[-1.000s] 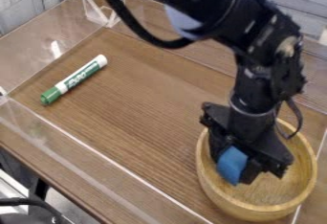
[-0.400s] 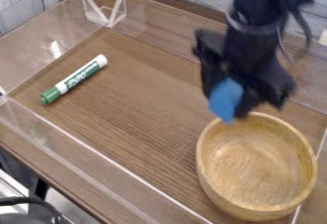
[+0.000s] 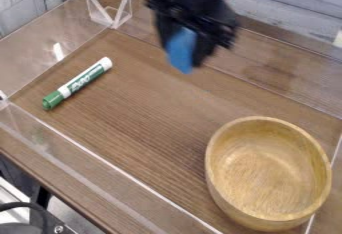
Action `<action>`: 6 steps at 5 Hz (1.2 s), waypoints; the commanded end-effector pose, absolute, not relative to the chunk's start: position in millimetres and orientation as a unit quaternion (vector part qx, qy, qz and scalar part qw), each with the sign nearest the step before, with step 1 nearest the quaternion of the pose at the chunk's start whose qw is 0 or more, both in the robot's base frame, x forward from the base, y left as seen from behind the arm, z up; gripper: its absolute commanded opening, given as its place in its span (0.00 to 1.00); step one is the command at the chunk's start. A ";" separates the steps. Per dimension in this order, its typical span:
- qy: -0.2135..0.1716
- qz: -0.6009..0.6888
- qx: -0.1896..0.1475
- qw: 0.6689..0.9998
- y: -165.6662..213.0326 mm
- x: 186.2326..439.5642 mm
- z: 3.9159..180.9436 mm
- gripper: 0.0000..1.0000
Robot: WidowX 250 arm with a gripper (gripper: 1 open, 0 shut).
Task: Remove the blue block from inside the brown bowl and put it on the table
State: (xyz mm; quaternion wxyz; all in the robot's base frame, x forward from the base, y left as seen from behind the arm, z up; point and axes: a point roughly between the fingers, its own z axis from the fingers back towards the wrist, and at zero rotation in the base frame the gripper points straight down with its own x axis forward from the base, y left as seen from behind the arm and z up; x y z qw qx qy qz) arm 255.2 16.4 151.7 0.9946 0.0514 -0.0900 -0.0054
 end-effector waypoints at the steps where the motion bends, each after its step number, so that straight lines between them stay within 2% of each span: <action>1: -0.125 0.015 0.049 0.991 41.2 260.8 161.3 0.00; 2: -0.125 0.019 0.051 0.991 42.3 253.9 153.5 0.00; 3: -0.121 0.019 0.065 0.990 47.0 258.0 139.7 0.00; 6: -0.105 0.022 0.094 0.990 59.4 265.7 113.6 0.00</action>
